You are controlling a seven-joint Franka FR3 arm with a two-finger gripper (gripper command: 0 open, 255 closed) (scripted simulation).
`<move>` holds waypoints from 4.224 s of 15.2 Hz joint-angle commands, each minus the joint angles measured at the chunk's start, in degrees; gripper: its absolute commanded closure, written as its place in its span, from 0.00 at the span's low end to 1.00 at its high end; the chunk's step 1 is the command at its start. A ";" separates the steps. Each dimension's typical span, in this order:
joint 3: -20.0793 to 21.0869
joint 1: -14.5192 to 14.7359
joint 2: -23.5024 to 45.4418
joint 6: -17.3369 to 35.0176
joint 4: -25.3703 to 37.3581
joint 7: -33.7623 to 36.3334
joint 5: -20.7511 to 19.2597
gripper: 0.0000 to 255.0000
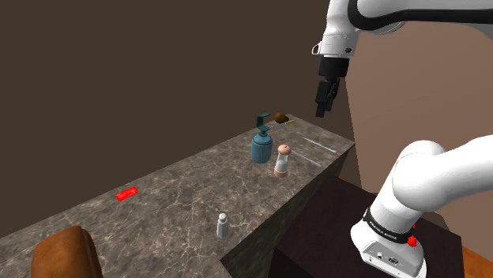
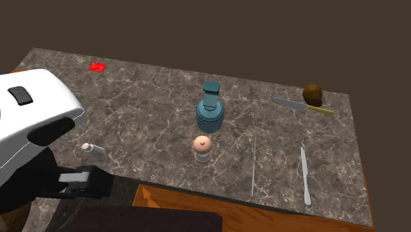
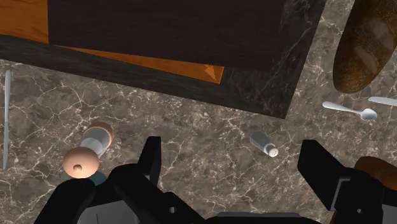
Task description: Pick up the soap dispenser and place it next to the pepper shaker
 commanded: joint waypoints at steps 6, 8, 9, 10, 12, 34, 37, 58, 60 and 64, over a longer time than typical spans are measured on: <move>-1.02 -1.44 4.27 11.90 -4.42 -1.55 -1.67 0.00; -1.48 -2.00 6.58 16.72 -5.63 -2.11 -2.23 0.00; -1.72 -2.27 7.87 19.13 -6.11 -2.38 -2.49 0.00; -1.98 -2.52 9.23 21.54 -6.50 -2.63 -2.73 0.00; -2.51 -3.03 12.17 26.34 -7.02 -3.15 -3.15 0.00; -8.12 -6.90 54.55 66.58 9.54 -12.50 3.26 0.00; -7.70 -7.47 57.80 68.55 11.35 -13.55 4.65 0.00; -6.71 -8.06 62.06 71.45 12.64 -14.88 6.47 1.00; -6.71 -8.07 62.07 71.45 12.64 -14.90 6.48 1.00; -7.29 -7.67 60.33 69.50 12.89 -14.02 5.46 1.00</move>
